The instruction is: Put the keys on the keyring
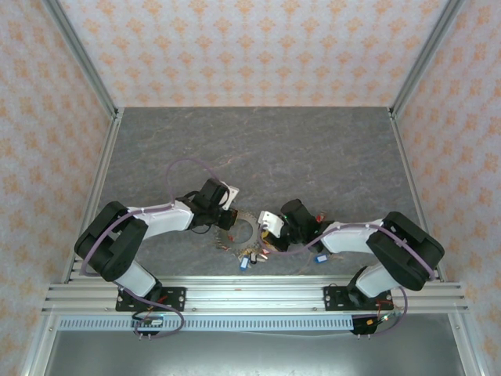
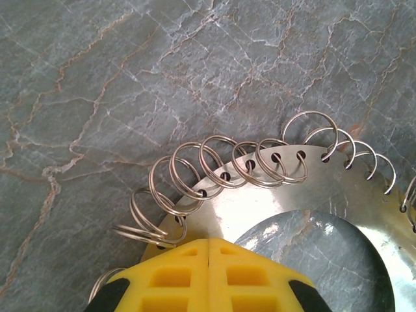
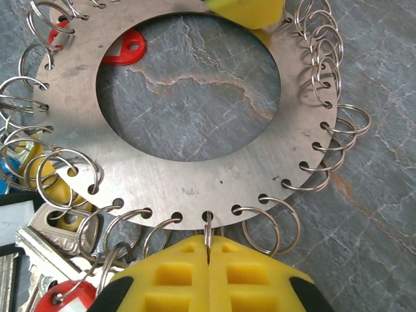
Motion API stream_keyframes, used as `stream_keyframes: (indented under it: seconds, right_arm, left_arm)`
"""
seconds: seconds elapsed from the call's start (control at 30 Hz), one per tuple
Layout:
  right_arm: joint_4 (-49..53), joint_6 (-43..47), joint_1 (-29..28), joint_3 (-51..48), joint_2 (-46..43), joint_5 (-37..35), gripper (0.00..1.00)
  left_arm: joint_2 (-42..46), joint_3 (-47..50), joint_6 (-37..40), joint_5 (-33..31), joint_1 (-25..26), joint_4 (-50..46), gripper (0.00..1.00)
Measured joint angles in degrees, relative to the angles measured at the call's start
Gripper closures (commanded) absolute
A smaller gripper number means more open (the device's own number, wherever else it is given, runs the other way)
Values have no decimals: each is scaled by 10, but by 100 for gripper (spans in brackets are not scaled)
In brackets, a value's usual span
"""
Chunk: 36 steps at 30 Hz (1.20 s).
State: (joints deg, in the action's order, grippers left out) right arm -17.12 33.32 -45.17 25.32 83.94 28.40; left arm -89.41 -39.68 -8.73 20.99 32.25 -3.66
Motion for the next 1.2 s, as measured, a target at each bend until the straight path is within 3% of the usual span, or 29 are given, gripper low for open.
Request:
stream_keyframes:
  seconds: [0.47,0.8,1.2]
  right_arm:
    - [-217,-109,48,-79,11,48,100]
    - [-270,-151,60,-80,-30,103,100]
    - [-301,-184,60,-66,-65,116,100]
  left_arm:
    - [-6,0,-4,6,-2,15,100]
    - [19,-9,0,17,-4,-6,100]
    - [64,-35,11,56,-4,-35,91]
